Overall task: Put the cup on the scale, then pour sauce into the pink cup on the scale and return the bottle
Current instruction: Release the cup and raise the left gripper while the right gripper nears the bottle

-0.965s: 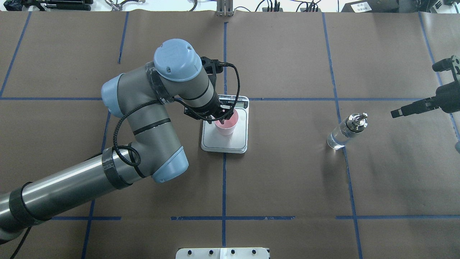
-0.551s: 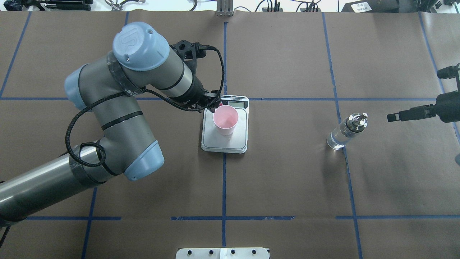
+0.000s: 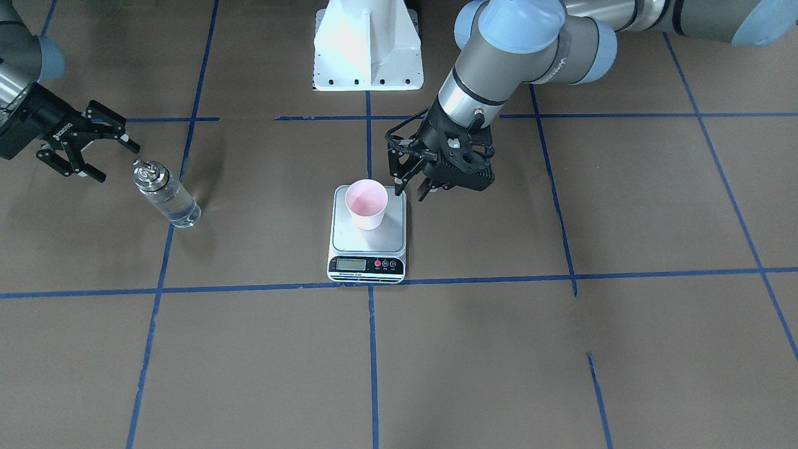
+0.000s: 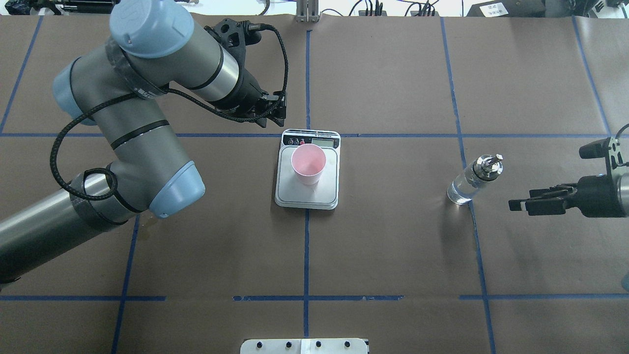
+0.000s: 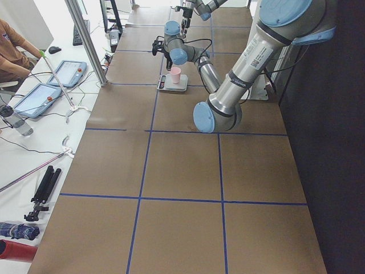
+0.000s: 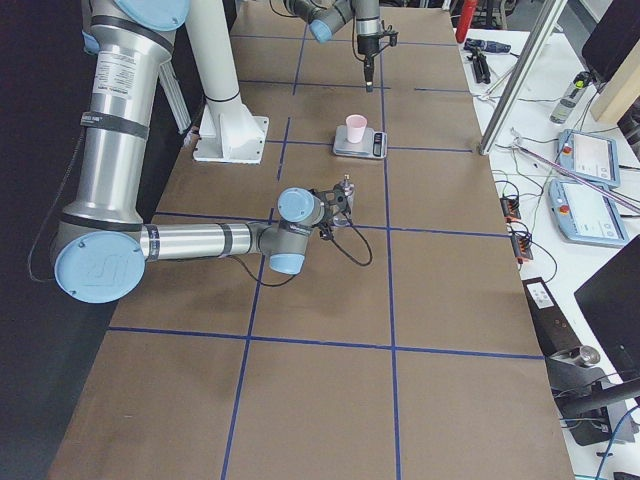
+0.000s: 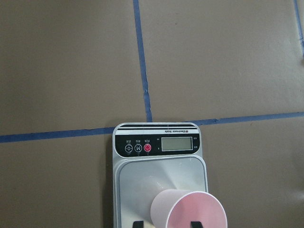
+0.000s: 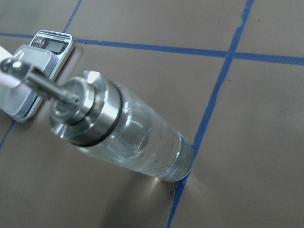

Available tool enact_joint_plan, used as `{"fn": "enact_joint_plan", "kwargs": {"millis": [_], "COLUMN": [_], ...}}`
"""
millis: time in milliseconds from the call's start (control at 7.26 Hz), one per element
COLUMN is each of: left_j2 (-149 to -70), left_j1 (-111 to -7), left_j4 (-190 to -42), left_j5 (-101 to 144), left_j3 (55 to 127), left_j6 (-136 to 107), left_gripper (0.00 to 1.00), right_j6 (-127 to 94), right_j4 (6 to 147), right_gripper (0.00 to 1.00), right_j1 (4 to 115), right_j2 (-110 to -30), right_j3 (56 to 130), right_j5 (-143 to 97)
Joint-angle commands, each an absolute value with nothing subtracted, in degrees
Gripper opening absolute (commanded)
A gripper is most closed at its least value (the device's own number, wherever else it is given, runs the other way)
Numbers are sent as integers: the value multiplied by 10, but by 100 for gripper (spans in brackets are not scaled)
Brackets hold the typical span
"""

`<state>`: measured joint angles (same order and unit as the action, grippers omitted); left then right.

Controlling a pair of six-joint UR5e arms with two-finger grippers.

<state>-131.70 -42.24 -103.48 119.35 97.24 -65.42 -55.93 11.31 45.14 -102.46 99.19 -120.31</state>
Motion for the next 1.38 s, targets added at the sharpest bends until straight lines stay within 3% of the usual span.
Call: {"fn": "enact_joint_plan", "kwargs": {"millis": [0, 413, 689, 965, 1240], "left_j2": [-1312, -1310, -1307, -1282, -1254], "left_j1": [-425, -425, -425, -431, -436], "left_j4": [-1036, -1035, -1035, -1035, -1034], "left_j5": [1194, 1194, 1194, 1194, 1188], "left_j3": [973, 973, 974, 993, 1010], "left_j6": [-655, -655, -655, -653, -651], "left_gripper": [45, 46, 48, 50, 53], "right_j6": [-559, -619, -670, -716, -716], "right_j4": [121, 298, 327, 462, 489], "right_gripper": [96, 99, 100, 100, 100], "right_j1": [322, 197, 151, 146, 138], "right_j2": [-1051, -1074, -1071, -1068, -1043], "right_j3": [1037, 1138, 1143, 1205, 1196], "right_j5": [-1006, -780, -669, -600, -544]}}
